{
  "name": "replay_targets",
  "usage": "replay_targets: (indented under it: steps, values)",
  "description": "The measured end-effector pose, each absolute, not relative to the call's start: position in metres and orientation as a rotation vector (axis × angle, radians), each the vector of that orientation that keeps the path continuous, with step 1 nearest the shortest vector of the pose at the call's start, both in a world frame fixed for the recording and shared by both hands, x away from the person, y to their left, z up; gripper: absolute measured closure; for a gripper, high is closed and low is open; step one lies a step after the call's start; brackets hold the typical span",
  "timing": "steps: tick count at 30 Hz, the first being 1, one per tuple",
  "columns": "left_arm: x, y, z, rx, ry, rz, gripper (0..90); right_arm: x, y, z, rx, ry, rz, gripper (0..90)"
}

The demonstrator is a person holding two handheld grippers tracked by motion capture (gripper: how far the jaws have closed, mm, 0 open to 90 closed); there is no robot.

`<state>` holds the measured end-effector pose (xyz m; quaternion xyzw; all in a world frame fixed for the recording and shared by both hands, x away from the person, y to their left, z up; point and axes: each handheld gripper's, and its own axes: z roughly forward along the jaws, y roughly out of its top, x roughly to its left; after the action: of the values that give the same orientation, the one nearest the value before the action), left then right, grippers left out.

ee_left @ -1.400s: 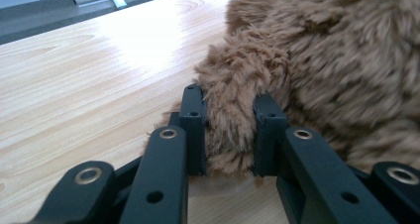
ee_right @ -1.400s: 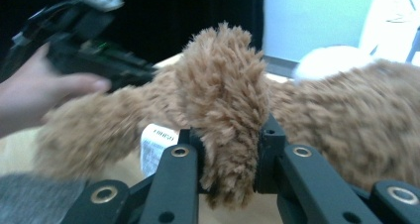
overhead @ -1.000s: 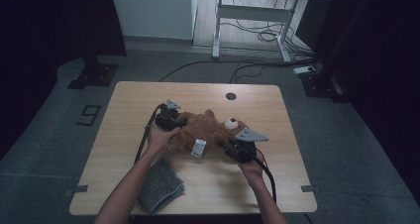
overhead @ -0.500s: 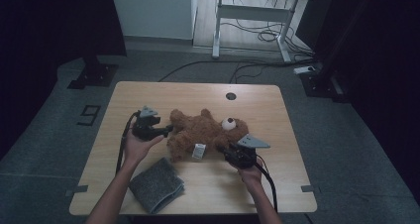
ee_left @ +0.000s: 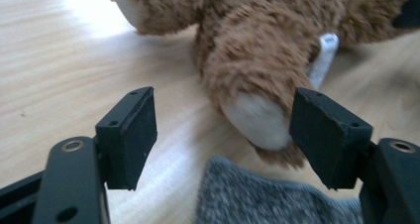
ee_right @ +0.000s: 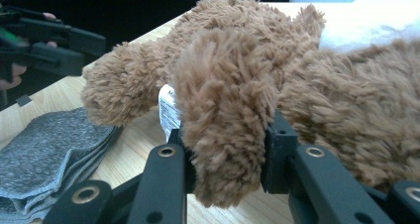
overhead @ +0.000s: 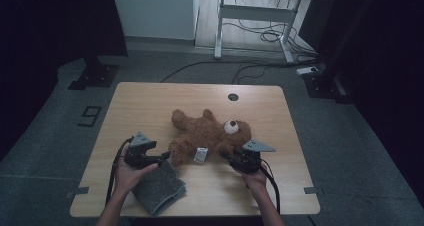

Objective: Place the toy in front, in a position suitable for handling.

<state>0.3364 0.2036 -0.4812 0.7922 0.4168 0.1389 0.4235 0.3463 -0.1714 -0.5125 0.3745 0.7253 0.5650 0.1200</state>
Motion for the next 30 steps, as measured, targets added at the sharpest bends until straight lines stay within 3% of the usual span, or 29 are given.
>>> replay_targets:
  steps: [8,30]
  values:
    - [0.323,0.198,-0.491,2.027,1.029,0.337,18.4,0.346,-0.174,-0.515,1.099,2.117,1.641,68.1]
    - [0.283,0.19,-0.511,2.071,1.026,0.294,14.7,0.344,-0.174,-0.52,1.107,2.122,1.607,67.0]
